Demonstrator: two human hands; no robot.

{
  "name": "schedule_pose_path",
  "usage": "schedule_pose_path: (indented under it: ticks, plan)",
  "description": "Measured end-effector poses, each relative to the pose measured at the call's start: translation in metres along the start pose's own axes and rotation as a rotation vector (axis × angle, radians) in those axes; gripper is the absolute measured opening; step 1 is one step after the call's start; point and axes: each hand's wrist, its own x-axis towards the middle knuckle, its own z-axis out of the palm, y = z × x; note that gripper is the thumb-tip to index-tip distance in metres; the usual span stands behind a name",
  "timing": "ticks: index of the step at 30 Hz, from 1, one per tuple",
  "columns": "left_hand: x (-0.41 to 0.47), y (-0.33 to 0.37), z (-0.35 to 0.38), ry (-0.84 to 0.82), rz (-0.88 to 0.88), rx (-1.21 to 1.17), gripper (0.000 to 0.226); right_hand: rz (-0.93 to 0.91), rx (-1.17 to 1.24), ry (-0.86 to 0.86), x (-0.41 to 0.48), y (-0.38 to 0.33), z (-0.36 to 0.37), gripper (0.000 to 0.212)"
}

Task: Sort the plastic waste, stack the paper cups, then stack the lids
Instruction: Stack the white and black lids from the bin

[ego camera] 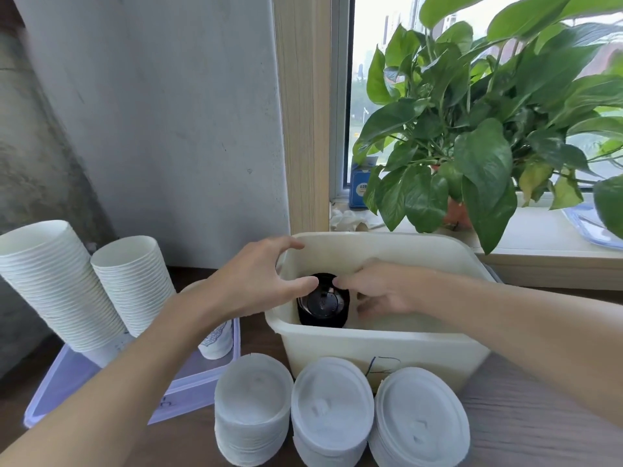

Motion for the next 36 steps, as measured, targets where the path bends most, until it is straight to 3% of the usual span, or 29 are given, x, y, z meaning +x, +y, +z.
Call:
schedule_pose_path:
  ticks: [4,7,11,14,17,20,23,28,36]
  plan:
    - [-0.014,0.015,-0.001,0.049,0.079,0.023,0.055,-0.175,-0.111,0.109,-0.055,-0.004,-0.018,0.036]
    - [-0.036,0.034,0.001,0.094,0.231,0.02,0.054,-0.414,-0.202,0.242,-0.115,0.007,-0.028,0.021]
    - [-0.074,0.06,0.018,-0.001,0.396,-0.014,0.045,-0.673,-0.249,0.323,-0.187,0.058,-0.032,0.012]
    - [-0.097,0.064,0.035,-0.046,0.47,0.109,0.052,-0.64,-0.205,0.383,-0.207,0.112,-0.022,0.037]
    - [-0.11,0.061,0.043,0.018,0.507,0.29,0.058,-0.613,-0.161,0.333,-0.204,0.15,-0.001,0.07]
    - [-0.115,0.059,0.043,0.02,0.477,0.399,0.064,-0.646,-0.147,0.297,-0.191,0.168,0.023,0.085]
    - [-0.116,0.055,0.042,-0.064,0.398,0.411,0.069,-0.663,-0.141,0.376,-0.178,0.172,0.043,0.088]
    - [-0.115,0.052,0.043,-0.07,0.387,0.408,0.073,-0.66,-0.158,0.506,-0.156,0.182,0.054,0.081]
    - [-0.112,0.051,0.041,-0.077,0.384,0.357,0.074,-0.686,-0.089,0.578,-0.163,0.181,0.043,0.073]
